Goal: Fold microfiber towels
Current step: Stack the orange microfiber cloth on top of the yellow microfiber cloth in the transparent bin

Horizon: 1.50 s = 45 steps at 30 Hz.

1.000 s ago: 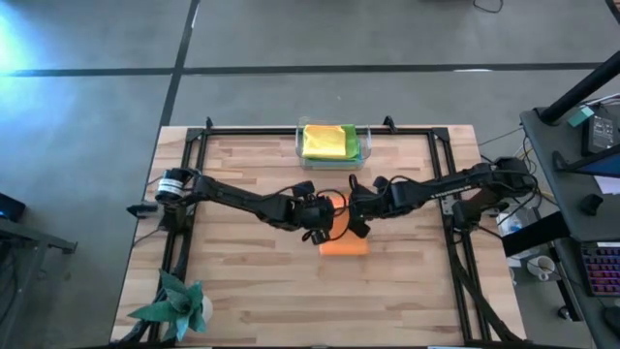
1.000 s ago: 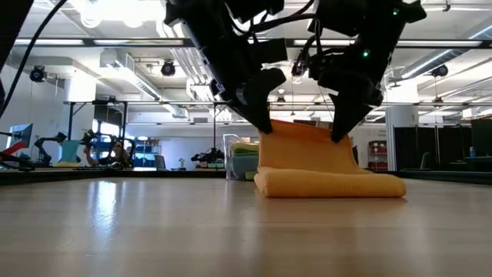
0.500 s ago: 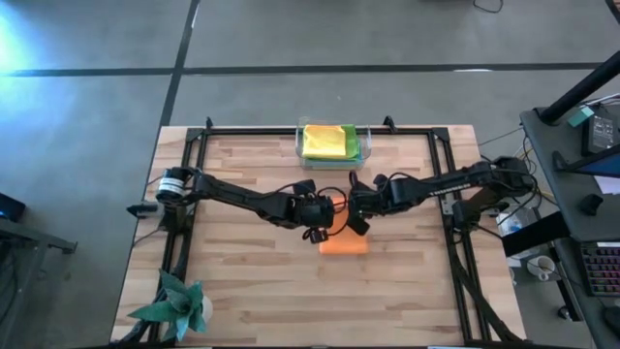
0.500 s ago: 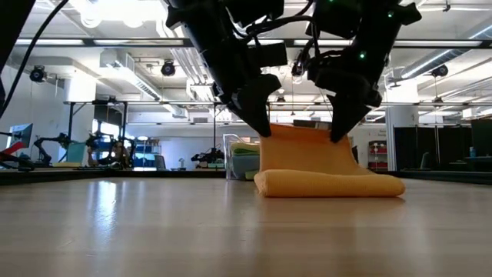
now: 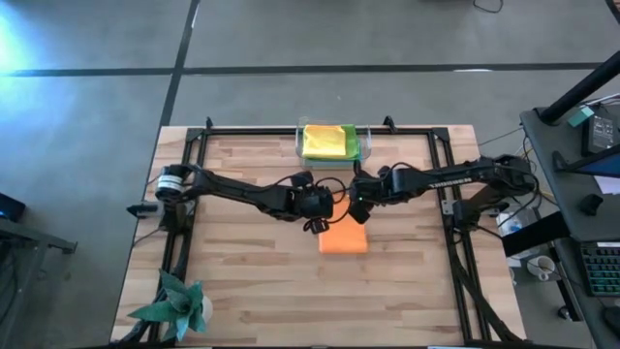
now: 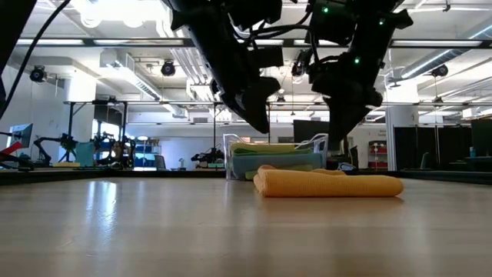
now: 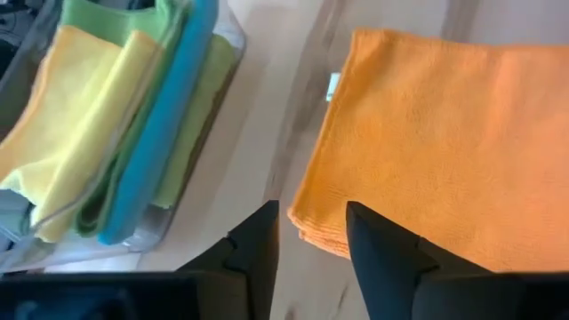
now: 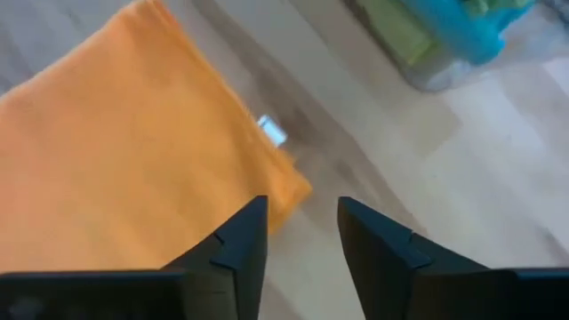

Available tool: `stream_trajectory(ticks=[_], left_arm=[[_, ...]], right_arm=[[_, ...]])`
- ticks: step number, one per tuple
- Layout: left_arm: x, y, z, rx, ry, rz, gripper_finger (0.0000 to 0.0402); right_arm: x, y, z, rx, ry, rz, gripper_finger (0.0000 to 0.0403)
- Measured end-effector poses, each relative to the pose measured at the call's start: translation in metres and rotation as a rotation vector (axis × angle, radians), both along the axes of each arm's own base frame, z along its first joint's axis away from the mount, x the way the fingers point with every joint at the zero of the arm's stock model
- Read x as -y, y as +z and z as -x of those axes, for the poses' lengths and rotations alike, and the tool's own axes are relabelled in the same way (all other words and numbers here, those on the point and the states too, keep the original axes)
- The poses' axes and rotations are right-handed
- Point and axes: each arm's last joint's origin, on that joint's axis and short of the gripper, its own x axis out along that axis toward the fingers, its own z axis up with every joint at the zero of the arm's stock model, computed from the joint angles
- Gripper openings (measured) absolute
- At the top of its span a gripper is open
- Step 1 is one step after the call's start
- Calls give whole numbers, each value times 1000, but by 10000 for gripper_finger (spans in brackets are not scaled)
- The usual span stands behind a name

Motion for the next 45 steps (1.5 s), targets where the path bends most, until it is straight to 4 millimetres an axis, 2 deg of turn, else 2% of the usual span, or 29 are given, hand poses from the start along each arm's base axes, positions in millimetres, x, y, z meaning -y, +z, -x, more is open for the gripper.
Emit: stream_trajectory(ticks=[3,7,12,18,22,28,33,40,45], left_arm=[[0,9,2,24,-8,12,119],[5,15,2,37,-100,132,119],[17,15,3,37,-183,247,119],[42,8,6,39,-198,311,119],[60,2,5,44,-242,315,119],[80,-11,3,24,-283,321,118],[92,-10,3,53,-320,325,118],[92,-10,2,52,-341,308,120],[91,-15,4,40,-341,303,146]], right_arm=[[-2,7,8,-15,16,-50,143],[-10,20,25,-61,44,-79,146],[-24,30,52,-54,79,-84,140],[-42,28,83,38,87,-115,133],[-54,19,91,130,171,-167,134],[-76,6,88,242,347,-207,157],[-91,-4,78,277,484,-181,189],[-103,-22,58,250,639,-107,218],[-108,-38,45,166,678,-82,221]])
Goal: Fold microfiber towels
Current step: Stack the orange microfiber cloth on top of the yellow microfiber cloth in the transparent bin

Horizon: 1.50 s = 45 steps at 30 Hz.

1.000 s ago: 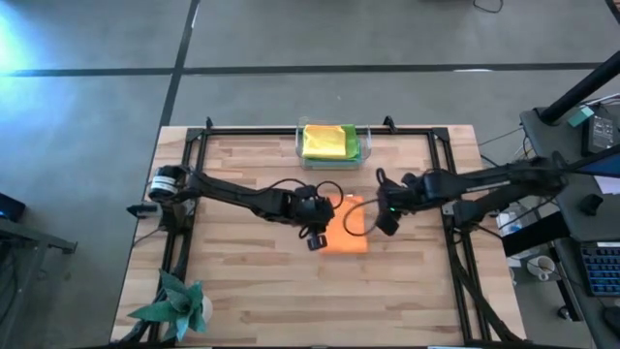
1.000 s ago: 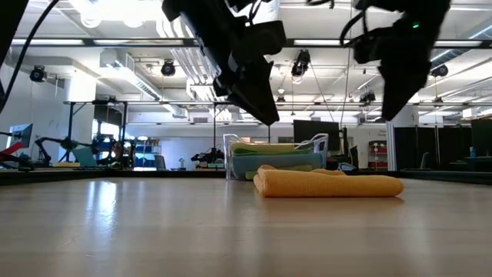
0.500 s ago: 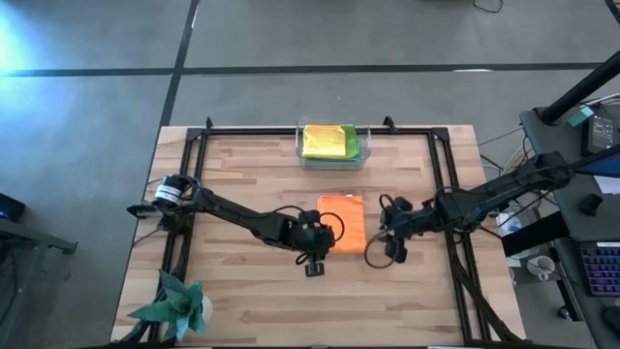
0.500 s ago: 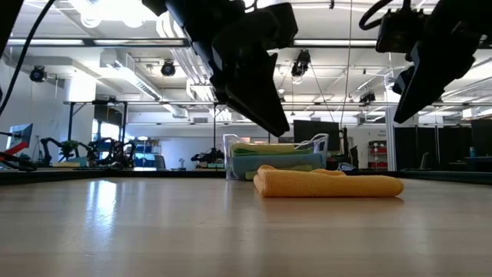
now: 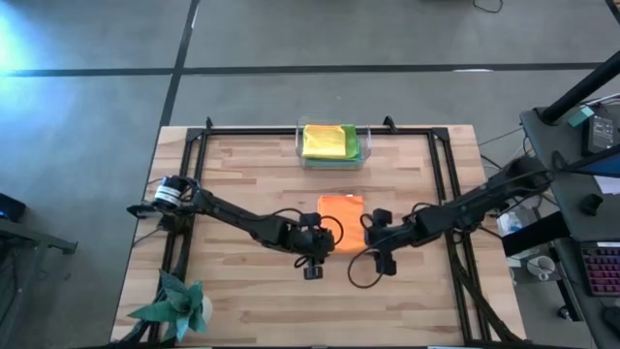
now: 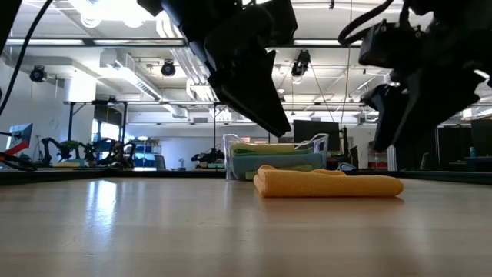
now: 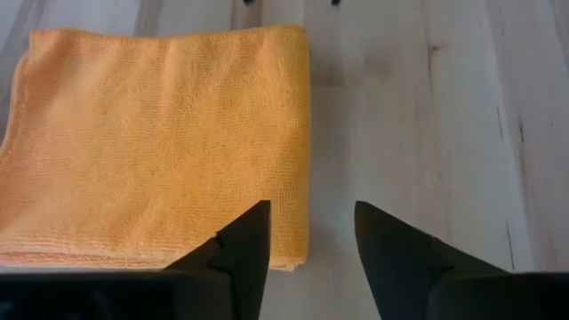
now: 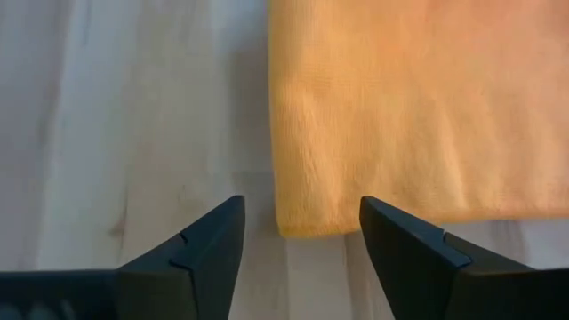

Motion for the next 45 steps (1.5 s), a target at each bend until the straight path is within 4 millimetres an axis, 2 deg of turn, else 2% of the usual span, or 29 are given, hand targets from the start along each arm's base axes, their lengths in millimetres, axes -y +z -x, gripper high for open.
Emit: stream_trajectory(ticks=[6,10,18,27,34,45], left_arm=[[-1,-9,2,20,7,7,199],[-2,-15,5,3,8,3,221],[-2,-27,8,44,-12,-4,224],[-5,-37,13,34,-90,-112,224],[-7,-44,16,44,-112,-132,224],[-6,-69,3,35,-101,-129,224]], right_arm=[[-6,-14,-16,-55,4,23,220],[-9,-24,-23,-93,4,38,219],[-11,-37,-29,-141,-17,49,219],[-11,-36,-33,-133,-50,53,219],[-11,-37,-33,-135,-54,56,219],[-11,-37,-32,-138,-70,49,219]])
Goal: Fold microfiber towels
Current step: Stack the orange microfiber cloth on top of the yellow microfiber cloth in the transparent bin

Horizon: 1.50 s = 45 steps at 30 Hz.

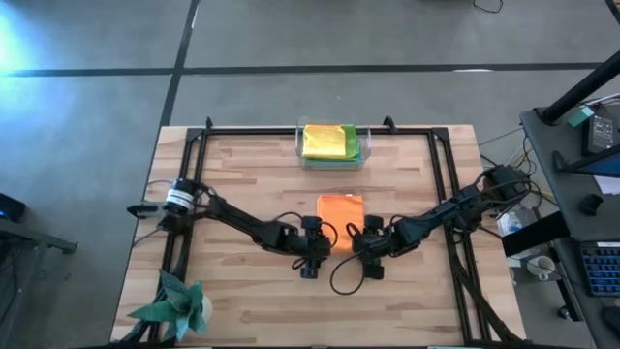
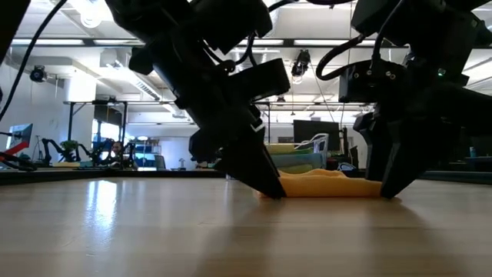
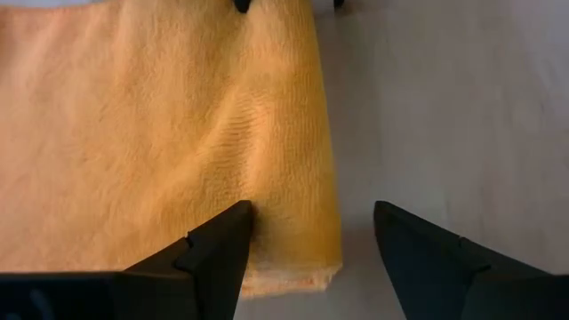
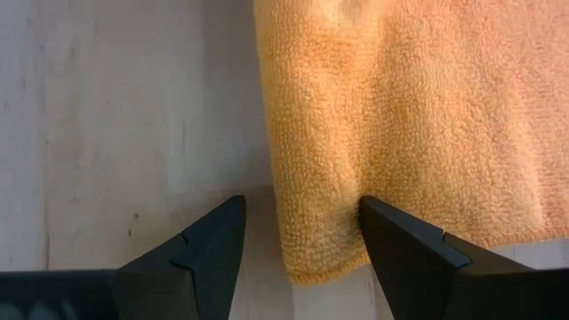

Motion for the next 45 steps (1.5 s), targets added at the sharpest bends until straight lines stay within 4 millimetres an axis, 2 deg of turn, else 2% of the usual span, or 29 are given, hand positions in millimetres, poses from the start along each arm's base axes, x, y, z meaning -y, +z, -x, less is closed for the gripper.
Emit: stream_trajectory(ticks=[5,8,11,17,19,23,30,37,45], left_arm=[[-1,-2,0,-3,20,-23,220],[-2,-3,1,-3,35,-41,197],[-2,-3,1,-5,37,-45,153],[-2,-3,1,-6,39,-48,35],[-2,-3,1,-5,40,-48,10],[-2,1,0,-4,38,-46,12],[-2,34,0,84,40,-20,3],[-12,63,9,113,59,-19,2],[-28,94,21,139,106,-39,2]], right_arm=[[0,0,1,-9,3,-3,213],[0,0,1,-14,3,0,191],[0,0,1,-16,4,4,156],[0,2,-1,-7,11,-1,76],[-1,4,-3,0,12,-4,50],[-3,10,-7,1,12,-5,14],[-5,28,-14,-46,9,23,12],[-5,60,-25,-58,-20,106,12],[9,96,-34,-95,-52,212,12]])
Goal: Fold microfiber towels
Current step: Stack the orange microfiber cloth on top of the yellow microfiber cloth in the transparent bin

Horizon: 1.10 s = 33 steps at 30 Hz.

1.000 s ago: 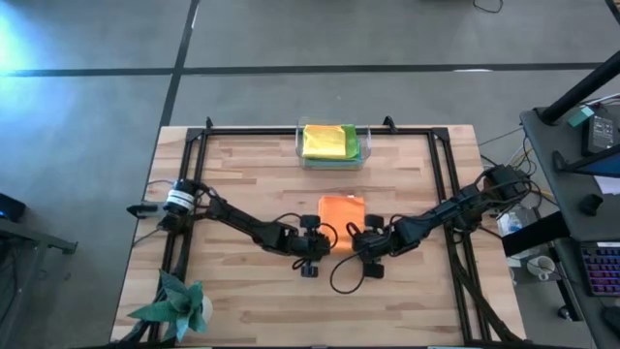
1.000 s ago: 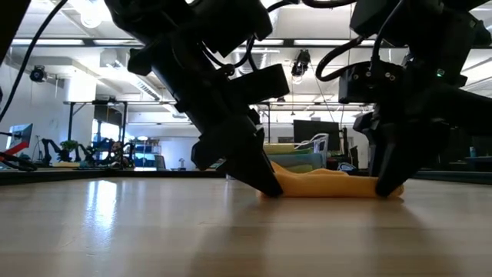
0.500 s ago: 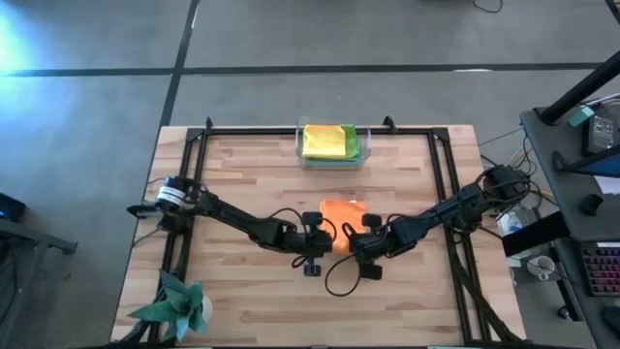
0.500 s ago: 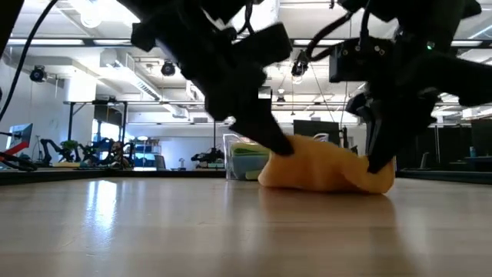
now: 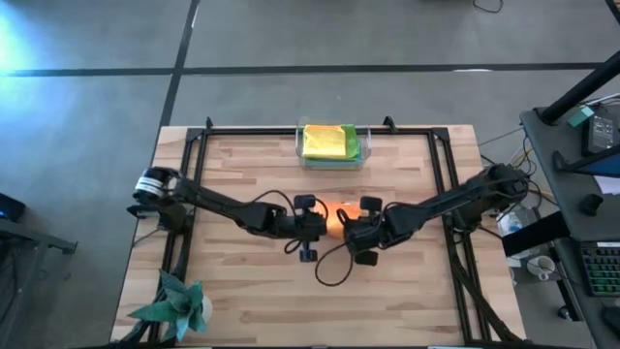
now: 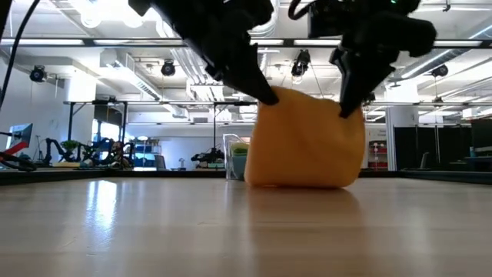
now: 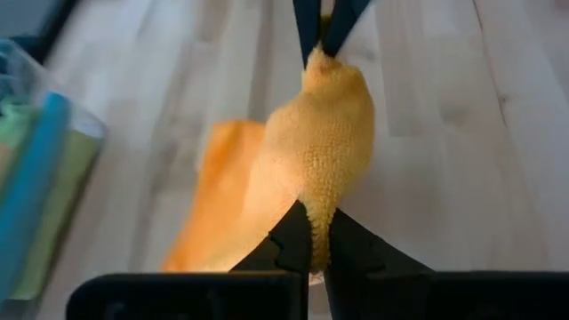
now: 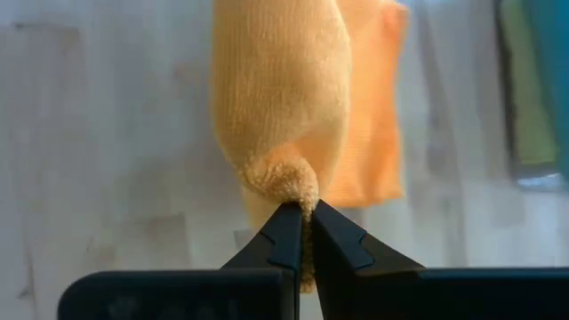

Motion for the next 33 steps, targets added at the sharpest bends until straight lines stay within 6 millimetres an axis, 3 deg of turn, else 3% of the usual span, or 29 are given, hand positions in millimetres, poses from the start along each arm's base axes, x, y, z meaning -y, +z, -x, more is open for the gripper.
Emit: stream_trajectory(ticks=[9,19,26,33], left_arm=[[-23,34,11,98,69,5,1],[-39,45,9,115,31,-112,1],[-47,49,6,161,43,-135,1],[-50,44,7,133,38,-132,1]], right_arm=[[26,36,-6,72,-55,-10,12],[49,74,20,95,-222,-17,11],[42,82,30,140,-285,-64,11],[17,77,26,161,-245,-107,11]])
